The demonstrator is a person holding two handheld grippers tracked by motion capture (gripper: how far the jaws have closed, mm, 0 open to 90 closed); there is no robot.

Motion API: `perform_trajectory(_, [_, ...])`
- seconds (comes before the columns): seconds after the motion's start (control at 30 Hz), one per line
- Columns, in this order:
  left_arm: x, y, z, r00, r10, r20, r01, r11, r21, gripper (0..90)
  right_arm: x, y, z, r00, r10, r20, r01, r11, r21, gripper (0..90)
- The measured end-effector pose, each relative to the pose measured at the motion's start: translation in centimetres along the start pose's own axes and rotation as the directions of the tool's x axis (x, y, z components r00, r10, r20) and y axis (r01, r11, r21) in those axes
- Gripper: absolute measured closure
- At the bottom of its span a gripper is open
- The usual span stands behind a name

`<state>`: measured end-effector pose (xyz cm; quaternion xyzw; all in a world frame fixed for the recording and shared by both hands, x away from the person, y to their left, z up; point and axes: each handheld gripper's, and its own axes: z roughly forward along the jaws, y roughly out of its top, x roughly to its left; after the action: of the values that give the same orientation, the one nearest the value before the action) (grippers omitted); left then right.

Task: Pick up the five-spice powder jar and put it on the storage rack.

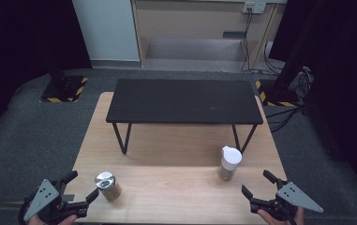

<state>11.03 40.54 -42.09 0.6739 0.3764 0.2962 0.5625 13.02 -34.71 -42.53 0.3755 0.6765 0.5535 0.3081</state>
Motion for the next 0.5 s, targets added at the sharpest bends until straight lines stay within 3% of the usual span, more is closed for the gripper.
perform_trajectory(0.5, [0.16,0.56,-0.19,0.9999,-0.009,0.009,0.009,0.9999,0.009,1.8,-0.08,-0.04,-0.04,1.0000,0.000,-0.009,0.000,1.0000,-0.003,6.6])
